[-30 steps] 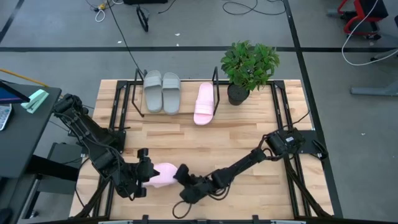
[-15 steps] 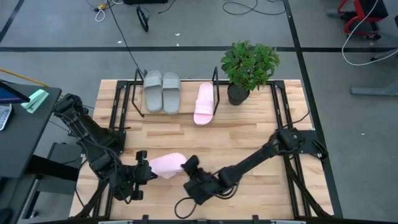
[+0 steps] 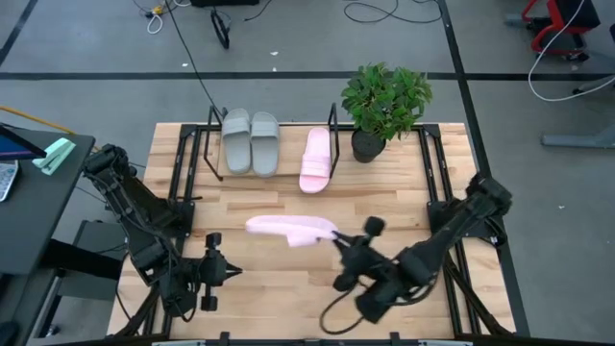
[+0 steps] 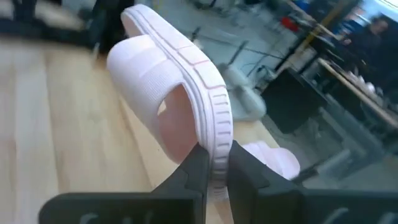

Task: Pick and place slides into the shelf
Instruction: Put the pink slipper on the shelf

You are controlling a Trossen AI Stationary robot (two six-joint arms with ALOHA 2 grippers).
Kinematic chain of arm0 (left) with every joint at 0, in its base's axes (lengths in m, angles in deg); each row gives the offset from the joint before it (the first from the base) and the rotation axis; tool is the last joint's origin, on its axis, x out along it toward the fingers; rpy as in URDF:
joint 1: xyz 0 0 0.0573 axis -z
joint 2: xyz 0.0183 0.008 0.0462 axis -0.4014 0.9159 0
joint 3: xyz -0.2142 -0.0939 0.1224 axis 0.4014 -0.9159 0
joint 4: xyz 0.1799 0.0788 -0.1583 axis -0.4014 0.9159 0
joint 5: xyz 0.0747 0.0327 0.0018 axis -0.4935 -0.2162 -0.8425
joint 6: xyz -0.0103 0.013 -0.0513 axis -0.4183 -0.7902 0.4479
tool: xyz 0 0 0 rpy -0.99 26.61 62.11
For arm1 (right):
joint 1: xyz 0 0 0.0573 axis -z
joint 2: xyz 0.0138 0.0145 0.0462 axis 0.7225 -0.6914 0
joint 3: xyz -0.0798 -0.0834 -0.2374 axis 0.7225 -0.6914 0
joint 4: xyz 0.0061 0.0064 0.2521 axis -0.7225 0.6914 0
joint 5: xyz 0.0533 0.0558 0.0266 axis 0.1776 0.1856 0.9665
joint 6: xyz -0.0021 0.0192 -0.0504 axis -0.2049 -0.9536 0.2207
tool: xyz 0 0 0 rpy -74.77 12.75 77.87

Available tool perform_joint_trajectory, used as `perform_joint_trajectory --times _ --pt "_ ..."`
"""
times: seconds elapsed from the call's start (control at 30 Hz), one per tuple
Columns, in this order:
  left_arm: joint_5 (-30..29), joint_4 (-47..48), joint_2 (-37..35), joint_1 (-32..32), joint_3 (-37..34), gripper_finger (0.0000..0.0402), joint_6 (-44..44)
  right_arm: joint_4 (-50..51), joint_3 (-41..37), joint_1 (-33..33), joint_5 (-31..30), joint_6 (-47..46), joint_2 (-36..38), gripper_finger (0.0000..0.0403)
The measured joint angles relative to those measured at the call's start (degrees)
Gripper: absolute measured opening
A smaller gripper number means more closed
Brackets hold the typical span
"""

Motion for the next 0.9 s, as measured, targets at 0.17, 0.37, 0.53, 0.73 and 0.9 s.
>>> perform_joint_trajectory --times 0.17,0.37,0.53,0.73,0.9 --pt "-5.4 0.1 0.0 0.1 0.0 0.0023 0.3 1.2 -7.4 -4.3 -10.5 -15.6 5.5 0.0035" --pt "-20.2 -0.1 0.0 1.3 0.0 0.0013 2.1 0.7 -20.3 -9.4 -21.4 -39.1 10.6 0.0034" --pt "-33.3 -0.3 0.0 1.5 0.0 0.0013 4.5 -7.2 -28.6 -9.8 -21.0 -48.2 10.4 0.0034" --pt "-40.5 0.8 0.0 -0.2 0.0 0.0020 7.1 -20.6 -33.7 -9.9 -21.2 -49.4 9.0 0.0034" --pt "-43.0 4.2 0.0 -3.5 0.0 0.0014 11.6 -23.8 -33.3 -10.8 -21.4 -44.9 8.9 0.0034"
